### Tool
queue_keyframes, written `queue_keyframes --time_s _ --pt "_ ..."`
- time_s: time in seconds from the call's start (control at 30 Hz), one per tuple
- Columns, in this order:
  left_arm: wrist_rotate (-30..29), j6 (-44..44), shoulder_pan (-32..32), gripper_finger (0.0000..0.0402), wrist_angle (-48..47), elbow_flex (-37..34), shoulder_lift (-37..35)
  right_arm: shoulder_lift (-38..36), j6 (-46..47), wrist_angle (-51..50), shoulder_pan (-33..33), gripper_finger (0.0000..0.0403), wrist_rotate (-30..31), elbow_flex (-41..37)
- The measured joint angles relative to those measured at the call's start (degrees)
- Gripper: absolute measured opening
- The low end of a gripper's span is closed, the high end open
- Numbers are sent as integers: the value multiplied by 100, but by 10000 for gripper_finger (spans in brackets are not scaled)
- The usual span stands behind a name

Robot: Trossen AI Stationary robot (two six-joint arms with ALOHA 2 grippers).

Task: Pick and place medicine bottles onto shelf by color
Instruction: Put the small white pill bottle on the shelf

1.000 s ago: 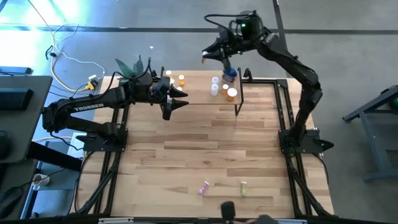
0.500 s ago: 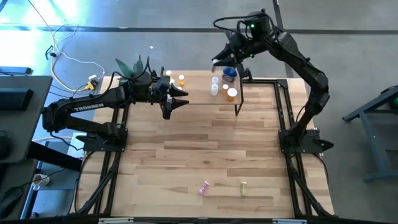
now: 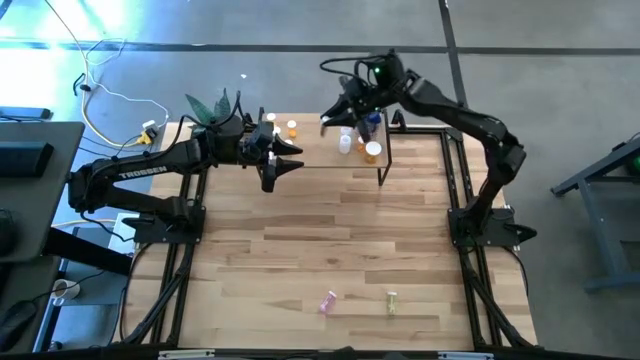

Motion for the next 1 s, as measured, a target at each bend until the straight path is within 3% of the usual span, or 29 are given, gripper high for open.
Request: queue_keyframes --time_s 0.33,1.0 --pt "-2 12 0 193 0 0 0 14 -18 1068 285 57 700 -1013" --pt "-2 14 0 193 2 0 0 682 277 1477 359 58 859 -1051"
